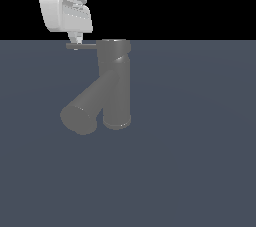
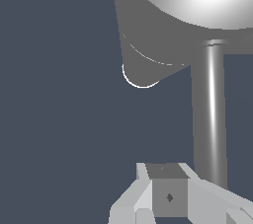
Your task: Turn on the faucet by rotating a designated handle.
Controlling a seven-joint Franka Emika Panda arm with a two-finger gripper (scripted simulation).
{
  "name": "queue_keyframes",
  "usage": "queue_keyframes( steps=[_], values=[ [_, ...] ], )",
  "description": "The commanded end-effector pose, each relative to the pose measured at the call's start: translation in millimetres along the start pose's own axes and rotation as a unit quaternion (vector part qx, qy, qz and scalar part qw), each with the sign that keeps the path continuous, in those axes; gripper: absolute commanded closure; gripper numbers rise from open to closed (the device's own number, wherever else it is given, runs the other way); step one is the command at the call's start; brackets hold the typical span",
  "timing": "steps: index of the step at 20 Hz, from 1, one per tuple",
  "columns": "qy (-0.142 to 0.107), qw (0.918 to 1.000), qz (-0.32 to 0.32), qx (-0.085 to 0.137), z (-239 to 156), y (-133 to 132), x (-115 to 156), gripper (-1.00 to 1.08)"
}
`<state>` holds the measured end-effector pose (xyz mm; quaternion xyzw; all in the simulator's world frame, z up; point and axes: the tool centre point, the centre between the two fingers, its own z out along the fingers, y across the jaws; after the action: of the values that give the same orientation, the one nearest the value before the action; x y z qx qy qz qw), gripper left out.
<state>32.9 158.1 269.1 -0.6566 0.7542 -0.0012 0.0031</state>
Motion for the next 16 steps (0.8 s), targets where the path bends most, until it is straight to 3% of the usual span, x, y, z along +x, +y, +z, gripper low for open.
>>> queue_keyframes(
  steps=[1,16],
  values=[
    [0.002,1.0000,0.000,-0.003,0,10,1,1.08],
    [0.001,1.0000,0.000,-0.003,0,51,3,1.08]
  ],
)
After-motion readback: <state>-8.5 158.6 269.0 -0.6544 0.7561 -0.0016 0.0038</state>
